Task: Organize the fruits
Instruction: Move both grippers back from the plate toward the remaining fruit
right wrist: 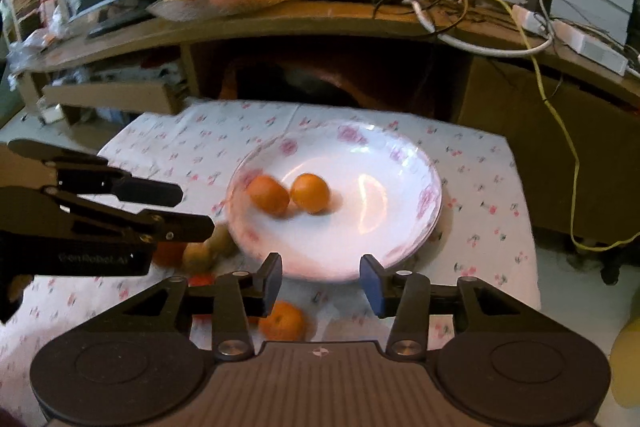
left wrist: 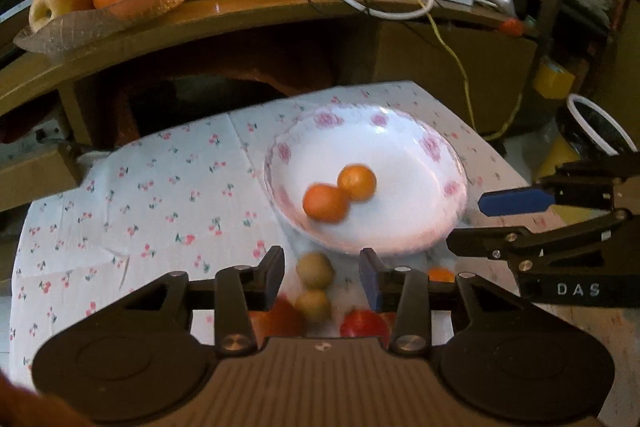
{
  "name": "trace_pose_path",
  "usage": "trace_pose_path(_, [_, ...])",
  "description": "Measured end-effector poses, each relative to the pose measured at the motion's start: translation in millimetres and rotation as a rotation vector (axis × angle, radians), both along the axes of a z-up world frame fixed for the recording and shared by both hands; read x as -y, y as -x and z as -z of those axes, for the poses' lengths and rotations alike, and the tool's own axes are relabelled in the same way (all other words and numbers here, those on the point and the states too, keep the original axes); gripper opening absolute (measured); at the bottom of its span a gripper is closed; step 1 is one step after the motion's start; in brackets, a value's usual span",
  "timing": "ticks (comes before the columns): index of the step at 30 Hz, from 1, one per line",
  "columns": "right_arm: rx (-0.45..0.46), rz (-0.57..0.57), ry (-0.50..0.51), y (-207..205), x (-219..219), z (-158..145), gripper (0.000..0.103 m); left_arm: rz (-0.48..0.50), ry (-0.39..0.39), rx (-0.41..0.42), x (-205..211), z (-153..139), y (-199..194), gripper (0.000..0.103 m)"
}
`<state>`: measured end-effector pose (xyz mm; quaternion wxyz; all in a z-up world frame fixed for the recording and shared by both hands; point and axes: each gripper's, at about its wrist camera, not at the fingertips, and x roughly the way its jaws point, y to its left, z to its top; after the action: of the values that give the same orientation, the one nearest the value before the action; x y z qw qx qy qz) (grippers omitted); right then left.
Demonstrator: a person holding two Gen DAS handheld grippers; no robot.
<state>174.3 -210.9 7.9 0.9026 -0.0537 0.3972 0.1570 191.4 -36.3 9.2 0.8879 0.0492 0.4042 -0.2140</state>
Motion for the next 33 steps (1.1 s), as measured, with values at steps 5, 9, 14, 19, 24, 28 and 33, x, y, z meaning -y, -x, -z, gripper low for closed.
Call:
trace_pose_path(5, [-0.031, -0.046, 0.010, 15, -5, 2, 0.047, 0.062, -0.008, -0.014, -5, 0, 20, 0.047])
trace_pose_path(9, [-0.044, -0.084, 0.029, 23, -10, 6, 0.050, 0.107, -0.013, -0.022, 0, 2, 29, 0.048])
trace_pose_path(14, [-0.065, -0.111, 0.044, 24, -12, 12, 0.051, 0.147, -0.040, -0.036, 9, 11, 32, 0.050])
trace_pose_path(19, [-0.073, -0.130, 0.055, 23, -13, 18, 0.052, 0.159, -0.068, -0.053, 13, 25, 31, 0.051])
trace_pose_path(24, [-0.081, -0.128, 0.059, 20, -13, 21, 0.052, 0.161, -0.084, -0.054, 17, 31, 29, 0.051])
trace_pose_path(28, [-0.080, -0.136, 0.059, 19, -13, 23, 0.052, 0.167, -0.076, -0.053, 19, 33, 29, 0.051])
trace_pose_path(33, [-0.084, -0.135, 0.067, 17, -12, 25, 0.052, 0.168, -0.076, -0.060, 21, 37, 26, 0.051])
